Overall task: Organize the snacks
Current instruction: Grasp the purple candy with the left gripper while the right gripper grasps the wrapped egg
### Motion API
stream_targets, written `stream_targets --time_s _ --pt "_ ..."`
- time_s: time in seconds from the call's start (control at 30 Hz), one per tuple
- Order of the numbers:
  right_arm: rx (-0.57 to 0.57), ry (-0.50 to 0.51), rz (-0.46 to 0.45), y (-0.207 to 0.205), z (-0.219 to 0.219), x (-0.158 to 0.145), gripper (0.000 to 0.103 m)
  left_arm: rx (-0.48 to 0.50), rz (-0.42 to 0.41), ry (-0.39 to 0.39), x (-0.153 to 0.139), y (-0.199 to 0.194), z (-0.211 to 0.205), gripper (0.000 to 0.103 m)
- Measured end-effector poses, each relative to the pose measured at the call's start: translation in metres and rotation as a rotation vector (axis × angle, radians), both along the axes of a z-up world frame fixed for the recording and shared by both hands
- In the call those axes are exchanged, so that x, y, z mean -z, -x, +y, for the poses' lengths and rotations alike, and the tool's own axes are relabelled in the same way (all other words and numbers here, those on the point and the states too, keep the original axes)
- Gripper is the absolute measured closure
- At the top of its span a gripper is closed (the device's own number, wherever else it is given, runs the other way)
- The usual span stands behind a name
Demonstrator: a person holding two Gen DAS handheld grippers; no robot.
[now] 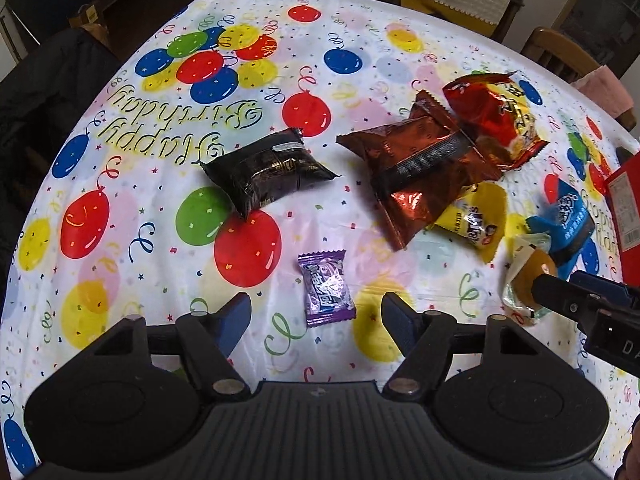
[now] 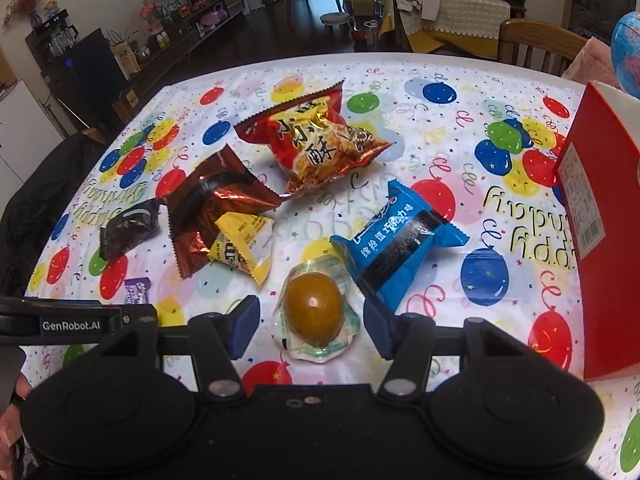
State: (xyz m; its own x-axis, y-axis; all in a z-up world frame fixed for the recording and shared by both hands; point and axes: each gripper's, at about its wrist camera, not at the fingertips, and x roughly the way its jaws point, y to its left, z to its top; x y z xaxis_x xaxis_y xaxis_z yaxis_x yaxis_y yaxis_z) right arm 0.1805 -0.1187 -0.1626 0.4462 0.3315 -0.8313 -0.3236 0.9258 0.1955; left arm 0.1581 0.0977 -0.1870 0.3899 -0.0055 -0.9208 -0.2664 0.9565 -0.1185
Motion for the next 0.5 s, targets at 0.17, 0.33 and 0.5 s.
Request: stream_targets --time_s 0.17,0.33,0.5 --pt "0.015 0.001 0.016 -0.005 0.002 0.006 0.047 0.009 -0.011 -0.023 0.001 -0.003 -0.002 0.04" --pt "0.008 0.018 0.023 -0.003 0.006 0.012 0.047 0.033 -0.012 -0.067 0.0 -0.003 -0.008 0.06" --pt "0.015 0.033 0.027 -0.004 0.007 0.016 0.056 0.032 -0.015 -0.089 0.0 -0.003 -0.006 0.072"
